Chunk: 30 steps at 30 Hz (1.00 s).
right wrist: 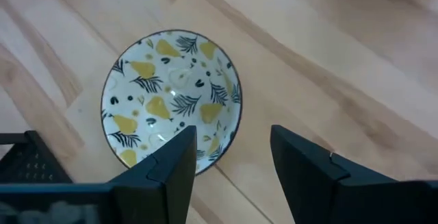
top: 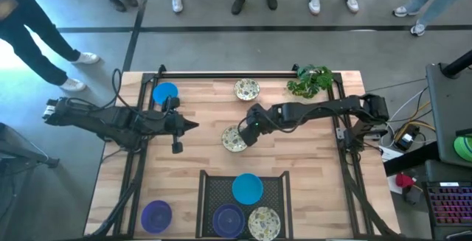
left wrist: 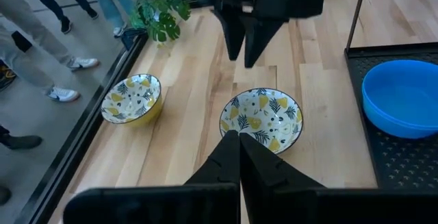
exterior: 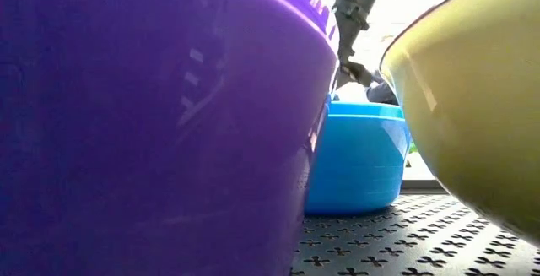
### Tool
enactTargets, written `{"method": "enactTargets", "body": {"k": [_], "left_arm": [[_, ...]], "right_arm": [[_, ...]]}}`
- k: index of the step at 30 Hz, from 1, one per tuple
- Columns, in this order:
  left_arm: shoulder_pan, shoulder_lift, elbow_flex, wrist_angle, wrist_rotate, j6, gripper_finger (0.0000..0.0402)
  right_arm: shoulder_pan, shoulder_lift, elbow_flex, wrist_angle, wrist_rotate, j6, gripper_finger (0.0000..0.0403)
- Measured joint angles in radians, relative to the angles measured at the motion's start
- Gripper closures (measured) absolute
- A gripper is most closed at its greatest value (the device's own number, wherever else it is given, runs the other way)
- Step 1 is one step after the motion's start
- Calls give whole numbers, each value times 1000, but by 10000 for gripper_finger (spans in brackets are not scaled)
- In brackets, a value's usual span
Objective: Pick & Place Mini bowls
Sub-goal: Stack the bottom white patterned bowl on top of the white patterned bowl on the shelf
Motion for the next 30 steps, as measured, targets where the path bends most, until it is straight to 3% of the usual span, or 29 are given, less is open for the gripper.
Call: {"method": "enactTargets", "body": {"k": [5, 30], "left_arm": [[0, 0, -1, 0, 2, 0, 401], [0, 2, -3, -2, 3, 2, 402]], "right_arm": [[-16, 25, -53, 68, -30, 12, 218], [-28, 160, -57, 159, -81, 16, 218]]}}
